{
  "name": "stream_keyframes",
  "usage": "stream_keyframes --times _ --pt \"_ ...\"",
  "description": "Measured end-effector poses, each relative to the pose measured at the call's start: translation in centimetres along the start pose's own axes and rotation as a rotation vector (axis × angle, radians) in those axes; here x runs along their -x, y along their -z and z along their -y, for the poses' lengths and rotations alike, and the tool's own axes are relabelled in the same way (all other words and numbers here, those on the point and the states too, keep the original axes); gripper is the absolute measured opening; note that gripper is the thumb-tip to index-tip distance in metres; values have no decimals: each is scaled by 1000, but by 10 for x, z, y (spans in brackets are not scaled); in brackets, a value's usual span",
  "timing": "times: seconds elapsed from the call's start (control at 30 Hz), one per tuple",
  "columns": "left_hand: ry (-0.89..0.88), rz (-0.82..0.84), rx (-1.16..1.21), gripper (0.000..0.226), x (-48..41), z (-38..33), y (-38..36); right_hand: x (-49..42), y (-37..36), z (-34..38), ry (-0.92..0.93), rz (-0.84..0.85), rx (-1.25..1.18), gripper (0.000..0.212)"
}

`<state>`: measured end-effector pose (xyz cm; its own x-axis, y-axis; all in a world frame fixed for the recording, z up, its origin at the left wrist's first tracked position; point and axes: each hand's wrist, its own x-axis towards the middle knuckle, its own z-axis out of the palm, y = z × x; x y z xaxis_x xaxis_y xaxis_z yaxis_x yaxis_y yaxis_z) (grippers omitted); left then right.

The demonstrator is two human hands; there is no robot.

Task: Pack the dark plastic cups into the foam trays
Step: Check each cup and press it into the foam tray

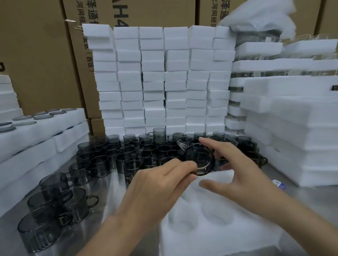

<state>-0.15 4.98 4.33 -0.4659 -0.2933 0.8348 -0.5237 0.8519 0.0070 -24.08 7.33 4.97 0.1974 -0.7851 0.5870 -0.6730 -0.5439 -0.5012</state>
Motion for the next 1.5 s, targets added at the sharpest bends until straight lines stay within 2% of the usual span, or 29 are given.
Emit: stream_keyframes --times 0.1,0.2,0.23,0.33,0.47,0.6,0.73,0.8,0.87,0.97,1.0,1.1,1.3,1.4,1.5 --pt "-46 -1 -14 36 -1 -5 2 1 -4 6 78 -90 -29 69" --pt "15 -10 68 30 0 -9 1 2 -2 10 118 -156 28 51" --pt "57 -32 114 33 1 -10 1 2 -2 11 122 -161 36 49" --pt "248 -83 304 66 0 -16 1 2 -3 12 127 -165 29 45" --pt "314 -132 408 69 0 -15 -7 3 -4 13 153 -191 46 40" --pt "345 -132 442 67 3 -13 -12 3 -7 13 137 -154 75 43" --pt "418 -142 513 64 5 -11 -15 3 -6 12 96 -152 64 56" --pt "448 -155 526 61 5 -10 -17 4 -6 15 90 -160 45 55" --pt "431 -164 488 60 7 -9 -17 5 -6 20 45 -118 -44 46" --pt "358 -145 447 60 8 -9 -14 5 -6 28 -85 48 -306 34" --pt "331 -124 448 62 8 -9 -14 4 -7 29 -137 85 -407 36" --pt "314 -92 437 65 9 -8 -15 0 -7 33 -329 153 -685 59" --pt "373 -166 415 55 7 -8 -22 -4 -10 31 -433 214 -767 85" --pt "431 -209 442 49 8 -8 -24 -4 -10 31 -454 214 -771 86" --pt "488 -232 462 45 8 -6 -26 -5 -13 31 -469 153 -755 74"
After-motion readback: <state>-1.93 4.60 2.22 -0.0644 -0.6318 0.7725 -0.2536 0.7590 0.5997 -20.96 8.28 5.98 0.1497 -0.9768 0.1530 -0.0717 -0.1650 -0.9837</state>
